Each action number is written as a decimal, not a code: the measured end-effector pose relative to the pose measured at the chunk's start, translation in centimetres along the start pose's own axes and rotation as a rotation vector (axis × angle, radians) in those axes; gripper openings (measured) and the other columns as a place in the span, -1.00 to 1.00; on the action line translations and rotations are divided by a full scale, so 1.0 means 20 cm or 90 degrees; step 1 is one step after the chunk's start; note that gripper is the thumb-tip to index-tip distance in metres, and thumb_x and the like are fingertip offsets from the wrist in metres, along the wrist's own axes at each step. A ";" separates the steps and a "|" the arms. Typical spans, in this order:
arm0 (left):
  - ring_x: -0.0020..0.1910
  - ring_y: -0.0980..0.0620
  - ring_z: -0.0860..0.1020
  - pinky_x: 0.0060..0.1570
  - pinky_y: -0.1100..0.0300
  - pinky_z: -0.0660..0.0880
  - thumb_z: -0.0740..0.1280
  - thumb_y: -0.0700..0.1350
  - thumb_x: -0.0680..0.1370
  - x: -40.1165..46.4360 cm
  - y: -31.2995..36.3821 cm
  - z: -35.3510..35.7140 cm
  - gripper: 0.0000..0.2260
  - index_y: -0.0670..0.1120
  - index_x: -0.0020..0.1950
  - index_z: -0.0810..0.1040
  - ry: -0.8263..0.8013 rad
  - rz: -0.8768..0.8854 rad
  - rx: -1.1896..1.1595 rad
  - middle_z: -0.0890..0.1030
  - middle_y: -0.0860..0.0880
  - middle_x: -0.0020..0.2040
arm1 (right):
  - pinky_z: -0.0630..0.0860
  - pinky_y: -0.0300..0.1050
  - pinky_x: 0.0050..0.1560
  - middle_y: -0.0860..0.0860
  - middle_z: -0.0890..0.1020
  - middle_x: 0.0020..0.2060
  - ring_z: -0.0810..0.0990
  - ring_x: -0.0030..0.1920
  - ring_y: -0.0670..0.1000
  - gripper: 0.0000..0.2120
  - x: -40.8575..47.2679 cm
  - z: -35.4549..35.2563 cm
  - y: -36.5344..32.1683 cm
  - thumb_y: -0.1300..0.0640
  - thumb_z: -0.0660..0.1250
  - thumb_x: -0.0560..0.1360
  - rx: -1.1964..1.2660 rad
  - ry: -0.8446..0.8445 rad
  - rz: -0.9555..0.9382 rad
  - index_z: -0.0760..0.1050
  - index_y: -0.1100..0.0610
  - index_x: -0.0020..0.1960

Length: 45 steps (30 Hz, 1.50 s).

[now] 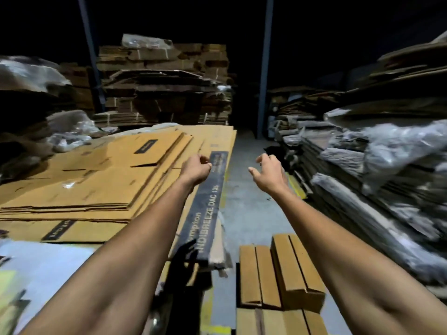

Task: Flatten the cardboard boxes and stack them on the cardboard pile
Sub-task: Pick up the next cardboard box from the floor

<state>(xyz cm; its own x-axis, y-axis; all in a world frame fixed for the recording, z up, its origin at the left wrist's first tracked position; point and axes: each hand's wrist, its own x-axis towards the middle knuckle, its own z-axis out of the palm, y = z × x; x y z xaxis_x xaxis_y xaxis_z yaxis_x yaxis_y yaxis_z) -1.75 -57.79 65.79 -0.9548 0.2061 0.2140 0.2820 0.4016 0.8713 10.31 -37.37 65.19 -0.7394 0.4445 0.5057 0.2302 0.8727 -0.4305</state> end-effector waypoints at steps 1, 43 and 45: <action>0.11 -0.13 0.66 0.11 -0.08 0.65 0.42 -0.04 0.53 -0.05 0.03 0.11 -0.97 0.05 -0.05 0.60 -0.003 0.012 0.012 0.70 -0.06 0.07 | 0.55 0.10 0.12 0.09 0.55 0.13 0.57 0.17 0.20 -0.68 -0.04 -0.05 0.14 -0.15 0.37 0.58 -0.001 -0.004 -0.002 0.49 0.05 0.18; 0.42 -0.15 0.30 0.23 -0.09 0.53 0.40 0.13 0.59 0.07 -2.68 4.86 -0.59 0.07 0.40 0.45 -0.408 -0.061 0.432 0.34 -0.06 0.43 | 0.44 0.18 0.30 0.16 0.32 0.45 0.36 0.43 0.27 -0.35 -0.51 3.01 4.31 -0.23 0.28 0.62 -0.085 -0.404 0.431 0.18 0.10 0.53; 0.49 -0.20 0.18 0.27 -0.14 0.50 0.38 0.16 0.61 0.06 -2.81 4.95 -0.58 0.11 0.42 0.40 -0.366 -0.108 0.389 0.19 -0.08 0.52 | 0.38 0.21 0.39 0.18 0.23 0.54 0.27 0.51 0.27 -0.21 -0.54 3.16 4.41 -0.25 0.30 0.59 -0.058 -0.378 0.476 0.05 0.13 0.61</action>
<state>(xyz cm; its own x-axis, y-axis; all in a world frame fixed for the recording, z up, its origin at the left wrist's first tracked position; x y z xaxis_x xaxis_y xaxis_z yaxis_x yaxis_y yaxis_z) -9.50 8.34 -26.60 -0.8393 0.4540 -0.2991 0.2979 0.8442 0.4456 -1.35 22.09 -25.47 -0.5755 0.7400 -0.3482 0.8024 0.4287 -0.4152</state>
